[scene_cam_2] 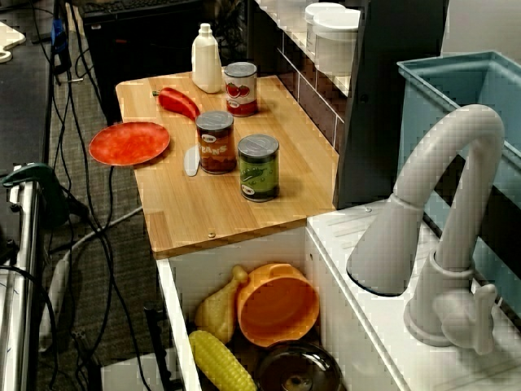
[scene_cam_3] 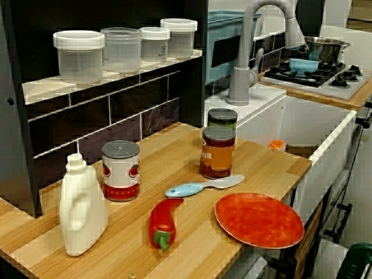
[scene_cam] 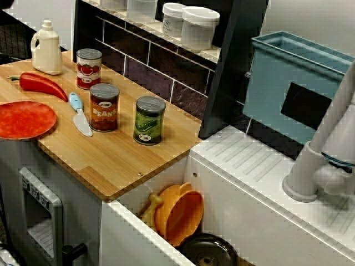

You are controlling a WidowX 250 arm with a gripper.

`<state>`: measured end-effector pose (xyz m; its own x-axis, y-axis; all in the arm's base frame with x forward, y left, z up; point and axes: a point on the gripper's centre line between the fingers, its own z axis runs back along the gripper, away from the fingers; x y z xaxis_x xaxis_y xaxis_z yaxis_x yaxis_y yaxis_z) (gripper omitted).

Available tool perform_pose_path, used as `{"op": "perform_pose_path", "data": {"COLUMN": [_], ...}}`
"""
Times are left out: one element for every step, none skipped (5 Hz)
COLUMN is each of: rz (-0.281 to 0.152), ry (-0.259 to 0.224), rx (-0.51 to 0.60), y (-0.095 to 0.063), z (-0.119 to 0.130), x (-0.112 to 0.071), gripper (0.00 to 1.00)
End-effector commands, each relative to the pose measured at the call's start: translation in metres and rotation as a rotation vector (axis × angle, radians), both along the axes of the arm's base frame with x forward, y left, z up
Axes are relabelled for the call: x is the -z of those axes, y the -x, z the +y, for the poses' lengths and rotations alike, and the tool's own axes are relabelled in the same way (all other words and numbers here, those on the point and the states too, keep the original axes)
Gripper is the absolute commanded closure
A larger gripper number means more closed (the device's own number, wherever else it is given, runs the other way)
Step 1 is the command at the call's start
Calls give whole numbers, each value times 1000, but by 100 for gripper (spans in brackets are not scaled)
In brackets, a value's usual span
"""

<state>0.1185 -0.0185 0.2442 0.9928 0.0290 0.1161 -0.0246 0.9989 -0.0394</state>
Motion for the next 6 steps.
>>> {"op": "perform_pose_path", "data": {"rz": [0,35,42,39,38,50], "ry": [0,-37,-89,-137,-180,-199], "rx": [0,45,69,48,85,81], "y": [0,-32,-65,-82,-91,-99], "z": [0,19,46,71,92,107], "x": [0,16,33,39,54,71], "gripper": [0,0,0,0,0,0]}}
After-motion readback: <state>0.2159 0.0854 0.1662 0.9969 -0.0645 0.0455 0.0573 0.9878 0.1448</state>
